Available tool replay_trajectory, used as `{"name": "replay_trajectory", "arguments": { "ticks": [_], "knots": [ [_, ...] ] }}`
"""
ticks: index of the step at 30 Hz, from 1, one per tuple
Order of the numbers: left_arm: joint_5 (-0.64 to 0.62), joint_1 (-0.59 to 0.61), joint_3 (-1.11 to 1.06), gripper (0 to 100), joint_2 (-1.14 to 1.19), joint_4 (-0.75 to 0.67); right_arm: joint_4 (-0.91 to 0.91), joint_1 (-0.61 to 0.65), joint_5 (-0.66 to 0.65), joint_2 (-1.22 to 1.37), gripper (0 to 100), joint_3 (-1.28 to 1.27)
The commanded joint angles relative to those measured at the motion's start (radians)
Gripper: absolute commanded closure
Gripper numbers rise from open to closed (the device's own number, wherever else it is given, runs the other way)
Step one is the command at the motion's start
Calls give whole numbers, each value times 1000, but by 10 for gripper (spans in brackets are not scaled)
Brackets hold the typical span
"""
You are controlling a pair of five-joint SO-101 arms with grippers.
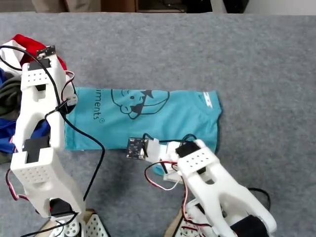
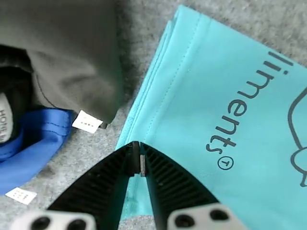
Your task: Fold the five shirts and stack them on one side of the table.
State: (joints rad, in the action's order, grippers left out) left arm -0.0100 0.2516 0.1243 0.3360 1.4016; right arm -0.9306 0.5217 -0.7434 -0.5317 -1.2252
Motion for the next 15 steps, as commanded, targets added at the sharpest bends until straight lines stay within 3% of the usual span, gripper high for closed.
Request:
{"name": "replay_trajectory", "arguments": {
  "ticks": [1, 15],
  "knots": [
    [3, 12, 0, 981, -59, 9, -17, -2, -2, 2, 979, 39],
    [5, 12, 8, 981, -59, 9, -143, -2, -37, 1, 975, 137]
  ]
}}
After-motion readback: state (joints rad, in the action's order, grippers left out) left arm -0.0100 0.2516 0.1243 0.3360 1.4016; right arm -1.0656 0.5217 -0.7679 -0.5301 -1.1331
